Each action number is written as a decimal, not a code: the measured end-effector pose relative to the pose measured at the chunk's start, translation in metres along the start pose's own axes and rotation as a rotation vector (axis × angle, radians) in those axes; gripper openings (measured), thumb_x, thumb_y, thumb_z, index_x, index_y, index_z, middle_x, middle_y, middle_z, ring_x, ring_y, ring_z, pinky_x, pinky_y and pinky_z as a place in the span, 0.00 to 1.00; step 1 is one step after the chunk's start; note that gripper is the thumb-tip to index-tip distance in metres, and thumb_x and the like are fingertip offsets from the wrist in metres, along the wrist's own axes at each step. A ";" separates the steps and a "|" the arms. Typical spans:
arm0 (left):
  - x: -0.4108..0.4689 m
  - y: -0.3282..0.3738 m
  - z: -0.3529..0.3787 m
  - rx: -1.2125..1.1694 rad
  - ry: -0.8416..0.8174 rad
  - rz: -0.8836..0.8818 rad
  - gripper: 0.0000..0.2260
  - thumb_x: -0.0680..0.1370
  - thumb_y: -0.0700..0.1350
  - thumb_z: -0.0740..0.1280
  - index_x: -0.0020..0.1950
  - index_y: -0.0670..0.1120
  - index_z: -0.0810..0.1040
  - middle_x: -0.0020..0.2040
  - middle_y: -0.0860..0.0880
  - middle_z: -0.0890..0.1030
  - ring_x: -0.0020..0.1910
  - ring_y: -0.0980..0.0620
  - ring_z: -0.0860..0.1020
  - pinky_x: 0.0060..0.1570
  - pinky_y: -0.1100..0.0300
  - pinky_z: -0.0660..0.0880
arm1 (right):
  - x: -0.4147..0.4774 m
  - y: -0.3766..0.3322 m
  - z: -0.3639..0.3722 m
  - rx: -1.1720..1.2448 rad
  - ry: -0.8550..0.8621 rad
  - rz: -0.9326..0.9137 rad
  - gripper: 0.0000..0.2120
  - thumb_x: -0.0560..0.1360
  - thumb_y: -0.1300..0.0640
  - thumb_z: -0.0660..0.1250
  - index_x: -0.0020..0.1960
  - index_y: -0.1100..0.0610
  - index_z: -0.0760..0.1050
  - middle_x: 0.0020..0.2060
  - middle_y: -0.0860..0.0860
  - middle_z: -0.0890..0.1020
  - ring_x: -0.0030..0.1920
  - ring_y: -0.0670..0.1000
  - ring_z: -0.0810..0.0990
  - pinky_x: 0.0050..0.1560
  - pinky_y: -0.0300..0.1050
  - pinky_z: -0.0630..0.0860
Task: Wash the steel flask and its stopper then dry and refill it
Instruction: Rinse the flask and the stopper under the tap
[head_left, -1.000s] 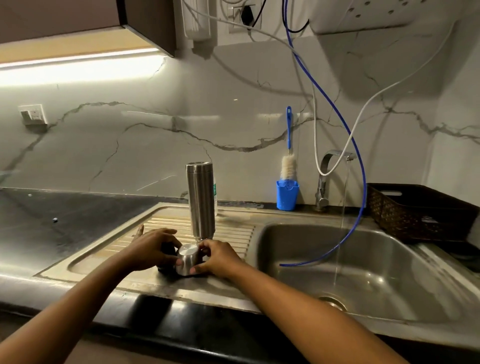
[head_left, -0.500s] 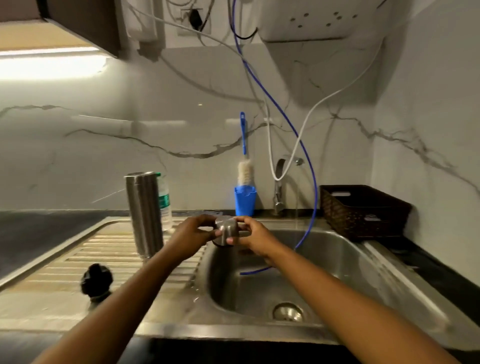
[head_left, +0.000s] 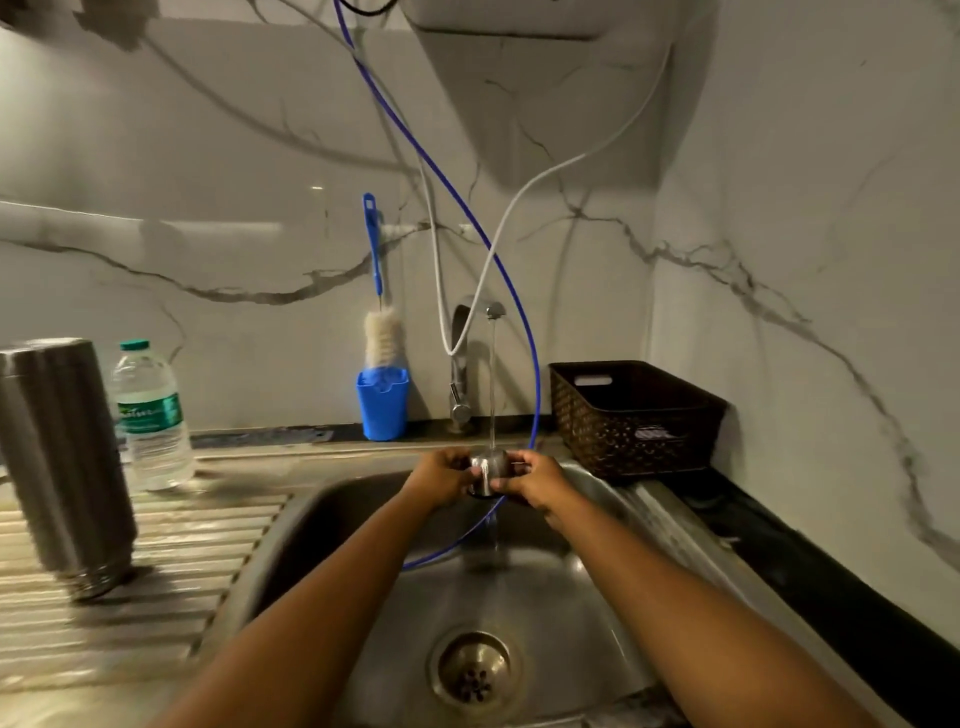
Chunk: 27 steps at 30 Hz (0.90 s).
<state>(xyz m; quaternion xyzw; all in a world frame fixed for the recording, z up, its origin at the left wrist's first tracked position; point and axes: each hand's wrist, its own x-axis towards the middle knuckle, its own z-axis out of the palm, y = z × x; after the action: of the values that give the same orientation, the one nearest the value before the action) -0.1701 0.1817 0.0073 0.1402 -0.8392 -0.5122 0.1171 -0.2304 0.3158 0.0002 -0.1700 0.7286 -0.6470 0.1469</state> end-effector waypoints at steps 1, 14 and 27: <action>0.003 -0.002 0.001 -0.011 -0.009 -0.009 0.15 0.78 0.42 0.65 0.66 0.46 0.73 0.51 0.47 0.79 0.43 0.52 0.77 0.45 0.59 0.75 | 0.002 0.002 -0.001 -0.005 0.004 0.004 0.26 0.70 0.74 0.68 0.66 0.63 0.69 0.61 0.60 0.76 0.61 0.58 0.75 0.53 0.42 0.74; 0.005 -0.015 0.018 -0.293 0.022 0.026 0.18 0.78 0.37 0.63 0.68 0.48 0.71 0.59 0.44 0.78 0.50 0.52 0.79 0.46 0.61 0.77 | 0.008 0.004 -0.005 0.198 -0.016 0.114 0.23 0.75 0.58 0.67 0.69 0.57 0.67 0.65 0.58 0.74 0.63 0.56 0.74 0.57 0.49 0.75; -0.002 -0.005 0.016 -0.582 -0.095 -0.055 0.15 0.79 0.38 0.62 0.65 0.48 0.70 0.57 0.44 0.77 0.49 0.49 0.80 0.34 0.63 0.77 | 0.012 0.011 -0.011 0.047 0.008 -0.110 0.29 0.66 0.72 0.72 0.63 0.54 0.71 0.61 0.53 0.74 0.60 0.53 0.74 0.60 0.48 0.76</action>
<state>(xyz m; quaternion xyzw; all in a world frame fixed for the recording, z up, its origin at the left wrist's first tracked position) -0.1726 0.1934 -0.0039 0.0992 -0.6575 -0.7404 0.0988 -0.2467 0.3216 -0.0096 -0.2038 0.7033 -0.6717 0.1121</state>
